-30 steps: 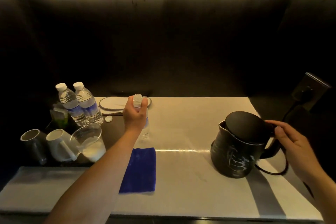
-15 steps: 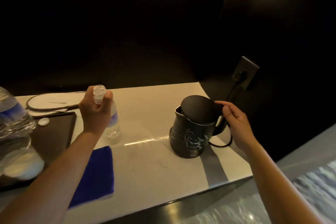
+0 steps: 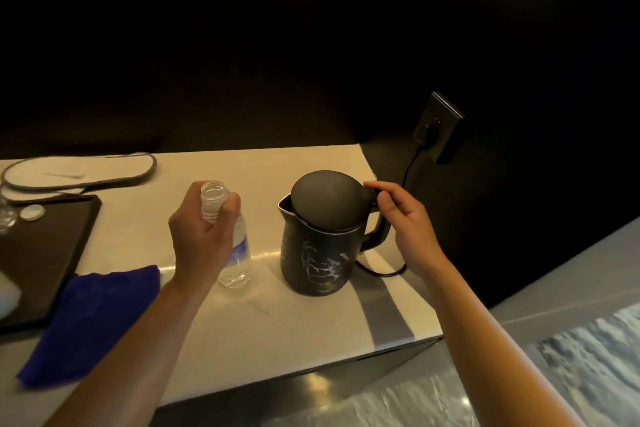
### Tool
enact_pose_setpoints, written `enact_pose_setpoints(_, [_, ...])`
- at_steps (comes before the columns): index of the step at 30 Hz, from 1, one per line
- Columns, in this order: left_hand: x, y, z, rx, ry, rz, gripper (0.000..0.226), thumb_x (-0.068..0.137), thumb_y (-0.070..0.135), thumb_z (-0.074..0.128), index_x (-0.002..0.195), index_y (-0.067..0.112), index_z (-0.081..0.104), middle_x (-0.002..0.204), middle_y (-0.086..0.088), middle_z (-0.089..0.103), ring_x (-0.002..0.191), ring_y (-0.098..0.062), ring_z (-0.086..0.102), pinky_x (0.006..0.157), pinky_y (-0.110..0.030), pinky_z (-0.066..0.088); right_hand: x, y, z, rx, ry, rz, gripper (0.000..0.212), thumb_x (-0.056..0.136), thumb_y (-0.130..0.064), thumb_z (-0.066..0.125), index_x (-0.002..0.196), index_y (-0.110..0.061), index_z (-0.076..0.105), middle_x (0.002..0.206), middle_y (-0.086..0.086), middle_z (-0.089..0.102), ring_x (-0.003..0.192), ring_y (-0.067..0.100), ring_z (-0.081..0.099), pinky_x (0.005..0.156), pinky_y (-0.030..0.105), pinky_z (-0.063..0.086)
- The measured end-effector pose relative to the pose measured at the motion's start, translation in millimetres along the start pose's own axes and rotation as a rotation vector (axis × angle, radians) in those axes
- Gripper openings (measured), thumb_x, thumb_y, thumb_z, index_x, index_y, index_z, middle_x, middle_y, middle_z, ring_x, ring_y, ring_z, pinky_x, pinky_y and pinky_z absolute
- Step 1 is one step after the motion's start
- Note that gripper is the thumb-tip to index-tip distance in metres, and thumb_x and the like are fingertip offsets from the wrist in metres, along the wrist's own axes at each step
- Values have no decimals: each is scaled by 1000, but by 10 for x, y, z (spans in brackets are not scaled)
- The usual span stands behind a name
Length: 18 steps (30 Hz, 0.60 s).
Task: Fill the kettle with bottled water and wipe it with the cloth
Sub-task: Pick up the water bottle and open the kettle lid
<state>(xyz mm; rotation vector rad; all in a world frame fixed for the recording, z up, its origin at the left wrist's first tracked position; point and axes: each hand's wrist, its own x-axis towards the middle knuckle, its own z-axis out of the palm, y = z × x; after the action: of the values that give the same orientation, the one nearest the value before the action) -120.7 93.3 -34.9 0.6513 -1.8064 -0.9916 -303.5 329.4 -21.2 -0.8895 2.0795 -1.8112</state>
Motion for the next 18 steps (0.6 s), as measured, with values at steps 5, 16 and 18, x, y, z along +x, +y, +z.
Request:
enact_pose_setpoints(5, [-225,88,156,11,13,24,16,94,31,61,106,22,57,95,2,66,86,14,63,68,1,46,44,86,-43,86,-33,-25,28,106,-31,50,123,-24,70,112,-14,73,107,4,66,86,11,47])
enact_pose_setpoints(16, [-369,179,247,97,112,81,11,93,36,58,101,31,54,88,12,63,83,14,62,66,1,45,137,344,-115,410,-67,238,44,103,-44,44,84,-21,76,78,11,68,83,23,66,89,38,44])
enact_pose_setpoints(18, [-368,176,246,91,121,77,11,93,37,58,101,31,55,87,11,64,82,11,63,66,0,45,148,339,-155,482,-107,259,41,102,-41,46,80,-18,72,71,6,61,71,18,58,81,36,41])
